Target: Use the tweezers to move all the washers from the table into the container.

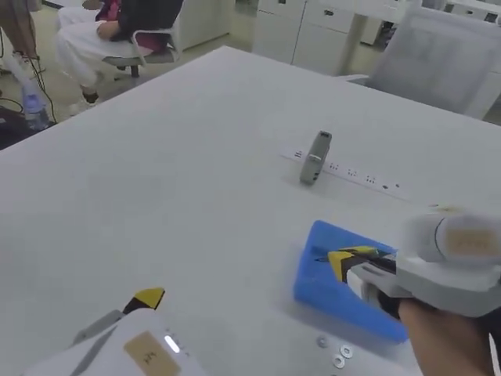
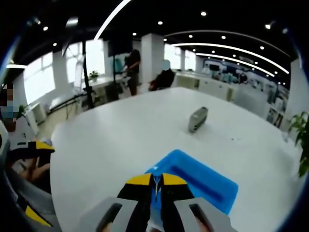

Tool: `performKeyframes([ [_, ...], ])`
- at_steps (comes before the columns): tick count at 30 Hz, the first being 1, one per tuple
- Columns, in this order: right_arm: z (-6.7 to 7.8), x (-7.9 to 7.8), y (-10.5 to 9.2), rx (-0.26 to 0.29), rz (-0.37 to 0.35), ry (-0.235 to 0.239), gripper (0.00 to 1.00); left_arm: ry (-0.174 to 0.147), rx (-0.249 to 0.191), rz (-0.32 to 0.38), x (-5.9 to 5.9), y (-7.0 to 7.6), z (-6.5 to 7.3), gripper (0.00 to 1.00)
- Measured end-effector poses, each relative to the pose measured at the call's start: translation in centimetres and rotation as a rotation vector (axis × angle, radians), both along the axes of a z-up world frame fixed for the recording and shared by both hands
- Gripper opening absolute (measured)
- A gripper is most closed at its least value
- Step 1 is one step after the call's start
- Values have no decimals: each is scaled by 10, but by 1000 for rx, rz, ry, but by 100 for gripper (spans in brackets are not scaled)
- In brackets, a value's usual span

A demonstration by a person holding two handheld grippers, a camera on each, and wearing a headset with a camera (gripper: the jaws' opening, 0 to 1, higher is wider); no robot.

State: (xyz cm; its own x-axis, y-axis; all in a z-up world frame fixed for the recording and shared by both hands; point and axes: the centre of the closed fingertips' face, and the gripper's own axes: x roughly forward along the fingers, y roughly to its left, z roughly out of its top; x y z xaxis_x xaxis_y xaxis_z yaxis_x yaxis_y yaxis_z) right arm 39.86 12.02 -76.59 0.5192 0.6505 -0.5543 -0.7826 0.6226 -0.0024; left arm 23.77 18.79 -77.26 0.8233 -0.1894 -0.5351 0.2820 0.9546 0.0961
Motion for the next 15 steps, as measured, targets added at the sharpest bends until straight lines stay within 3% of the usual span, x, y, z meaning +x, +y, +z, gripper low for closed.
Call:
performKeyframes([
  [6, 15, -18, -12, 4, 11, 8, 2, 0, 3, 0, 0, 0, 0, 99],
  [12, 18, -32, -22, 0, 23, 40, 2, 4, 7, -1, 0, 0, -1, 99],
  [15, 12, -40, -24, -24, 41, 66, 2, 6, 7, -2, 0, -1, -2, 99],
])
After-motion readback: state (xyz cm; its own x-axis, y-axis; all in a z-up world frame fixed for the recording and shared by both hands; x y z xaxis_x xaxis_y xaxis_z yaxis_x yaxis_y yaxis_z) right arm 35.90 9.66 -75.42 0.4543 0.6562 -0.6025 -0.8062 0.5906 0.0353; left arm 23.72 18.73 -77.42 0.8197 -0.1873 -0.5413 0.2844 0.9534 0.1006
